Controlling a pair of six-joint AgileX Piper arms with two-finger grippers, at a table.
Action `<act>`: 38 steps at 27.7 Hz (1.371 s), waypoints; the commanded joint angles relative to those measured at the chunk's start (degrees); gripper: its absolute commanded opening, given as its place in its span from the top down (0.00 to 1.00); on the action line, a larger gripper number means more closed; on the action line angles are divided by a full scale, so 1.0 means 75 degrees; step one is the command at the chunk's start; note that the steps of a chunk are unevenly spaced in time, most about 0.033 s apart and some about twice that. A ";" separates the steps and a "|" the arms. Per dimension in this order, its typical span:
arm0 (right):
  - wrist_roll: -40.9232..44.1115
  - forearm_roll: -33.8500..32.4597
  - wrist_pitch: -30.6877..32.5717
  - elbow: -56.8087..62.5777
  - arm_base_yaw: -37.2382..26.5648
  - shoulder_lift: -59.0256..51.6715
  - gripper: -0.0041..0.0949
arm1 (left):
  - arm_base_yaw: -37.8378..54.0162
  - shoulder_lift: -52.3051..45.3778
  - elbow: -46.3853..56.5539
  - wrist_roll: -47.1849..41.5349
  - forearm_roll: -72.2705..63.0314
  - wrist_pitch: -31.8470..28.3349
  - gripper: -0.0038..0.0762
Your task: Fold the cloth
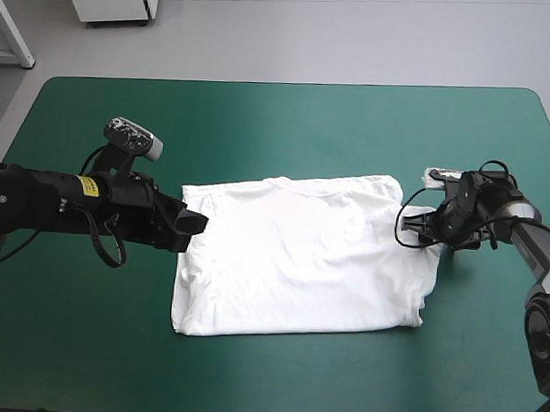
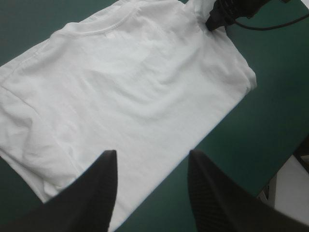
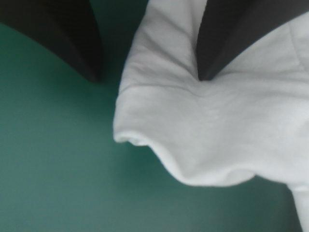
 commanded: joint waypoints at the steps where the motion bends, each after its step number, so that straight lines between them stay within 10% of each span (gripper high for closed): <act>1: -0.0168 0.0017 -0.0254 -0.0165 -0.0075 0.0063 0.48 | -0.0058 -0.0129 -0.0243 -0.0061 -0.0302 -0.0360 0.52; 10: -0.0419 0.0103 -0.0332 -0.0179 -0.0075 0.0302 0.96 | -0.0058 -0.0129 -0.0243 -0.0076 -0.0316 -0.0360 0.53; 28: -0.1660 0.1540 0.1439 -0.1293 0.0873 -0.0841 0.98 | -0.0058 -0.0129 -0.0243 -0.0045 -0.0303 -0.0284 0.53; 38: -0.1973 0.1779 0.1004 -0.1315 0.2079 -0.0034 0.98 | -0.0058 -0.0129 -0.0243 -0.0045 -0.0303 -0.0284 0.54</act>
